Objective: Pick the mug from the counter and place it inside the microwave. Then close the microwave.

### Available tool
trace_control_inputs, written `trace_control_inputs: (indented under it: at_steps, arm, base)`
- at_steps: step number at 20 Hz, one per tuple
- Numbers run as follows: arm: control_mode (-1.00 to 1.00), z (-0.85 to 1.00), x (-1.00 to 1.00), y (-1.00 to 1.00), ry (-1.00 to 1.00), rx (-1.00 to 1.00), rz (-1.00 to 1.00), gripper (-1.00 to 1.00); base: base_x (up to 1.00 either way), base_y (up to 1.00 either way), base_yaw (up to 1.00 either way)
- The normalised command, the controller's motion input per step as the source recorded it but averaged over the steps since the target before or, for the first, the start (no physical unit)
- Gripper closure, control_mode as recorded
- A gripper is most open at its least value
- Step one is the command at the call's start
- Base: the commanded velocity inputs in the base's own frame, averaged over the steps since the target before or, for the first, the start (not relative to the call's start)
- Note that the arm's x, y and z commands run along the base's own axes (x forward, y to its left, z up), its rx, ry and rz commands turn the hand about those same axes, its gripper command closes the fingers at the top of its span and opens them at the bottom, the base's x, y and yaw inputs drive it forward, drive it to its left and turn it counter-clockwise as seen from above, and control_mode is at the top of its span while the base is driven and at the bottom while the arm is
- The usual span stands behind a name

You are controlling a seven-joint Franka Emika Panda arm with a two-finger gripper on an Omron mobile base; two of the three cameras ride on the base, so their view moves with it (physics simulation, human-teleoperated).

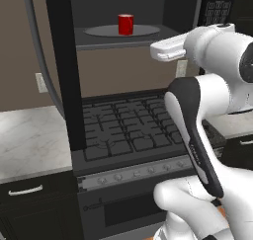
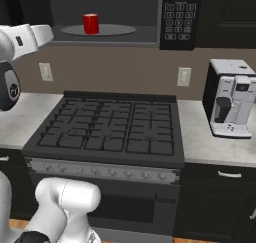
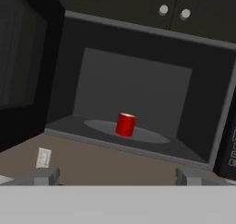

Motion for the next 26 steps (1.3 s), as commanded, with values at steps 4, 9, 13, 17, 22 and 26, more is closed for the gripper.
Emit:
trace_control_inputs:
  at_steps: [4, 9, 13, 17, 22, 26]
  arm:
    - [-1.00, 0.05, -0.26, 0.00, -0.16, 0.00, 0.00, -1.00]
    - [-1.00, 0.14, -0.60, 0.00, -0.08, 0.00, 0.00, -1.00]
    - [-1.00, 0.28, -0.70, 0.00, 0.02, 0.00, 0.00, -1.00]
    - [-1.00, 0.18, -0.47, 0.00, 0.20, 0.00, 0.00, -1.00]
    - [-1.00, 0.00, -0.27, 0.00, 0.25, 0.00, 0.00, -1.00]
    - [-1.00, -0.02, -0.33, 0.00, 0.02, 0.00, 0.00, -1.00]
  base:
    - [0.00, 0.00, 0.00]
    - [0.00, 0.00, 0.00]
    - [0.00, 0.00, 0.00]
    - [0.00, 0.00, 0.00]
    - [0.00, 0.00, 0.00]
    - [0.00, 0.00, 0.00]
